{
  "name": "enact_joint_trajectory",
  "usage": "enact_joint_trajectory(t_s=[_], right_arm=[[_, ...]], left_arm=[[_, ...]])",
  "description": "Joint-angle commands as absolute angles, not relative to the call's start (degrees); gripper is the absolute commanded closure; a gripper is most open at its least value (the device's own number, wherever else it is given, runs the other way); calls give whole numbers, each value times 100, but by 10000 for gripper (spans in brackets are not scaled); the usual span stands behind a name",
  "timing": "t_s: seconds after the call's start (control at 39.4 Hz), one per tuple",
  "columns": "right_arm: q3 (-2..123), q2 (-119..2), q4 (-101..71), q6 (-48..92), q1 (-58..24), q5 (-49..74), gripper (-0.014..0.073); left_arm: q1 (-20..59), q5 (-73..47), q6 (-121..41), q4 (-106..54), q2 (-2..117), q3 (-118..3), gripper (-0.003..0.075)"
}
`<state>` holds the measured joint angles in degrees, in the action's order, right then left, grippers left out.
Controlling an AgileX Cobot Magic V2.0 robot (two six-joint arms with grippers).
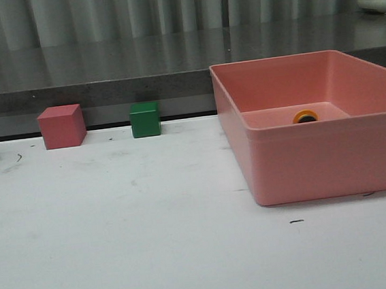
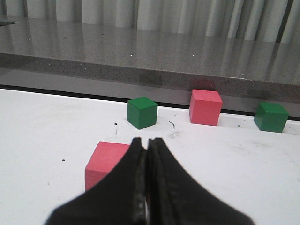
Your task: Place and stand button with both arms
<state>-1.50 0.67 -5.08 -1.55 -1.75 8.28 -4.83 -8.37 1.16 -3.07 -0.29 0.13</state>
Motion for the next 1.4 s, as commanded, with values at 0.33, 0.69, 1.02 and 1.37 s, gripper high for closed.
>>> enact_joint_trajectory(t_s=[0.33,0.69,1.02,1.37], right_arm=[[-130,160,-507,-128,-128,361,663],[-130,160,-507,-128,-128,361,663],[-130,160,-507,-128,-128,361,663],[-130,160,-507,-128,-128,356,663]], left_arm=[[-445,-354,141,-343,-165,66,741],[-445,-354,141,-343,-165,66,741],[-445,-99,141,-324,-165,66,741],[-445,385,141,-374,-165,66,741]])
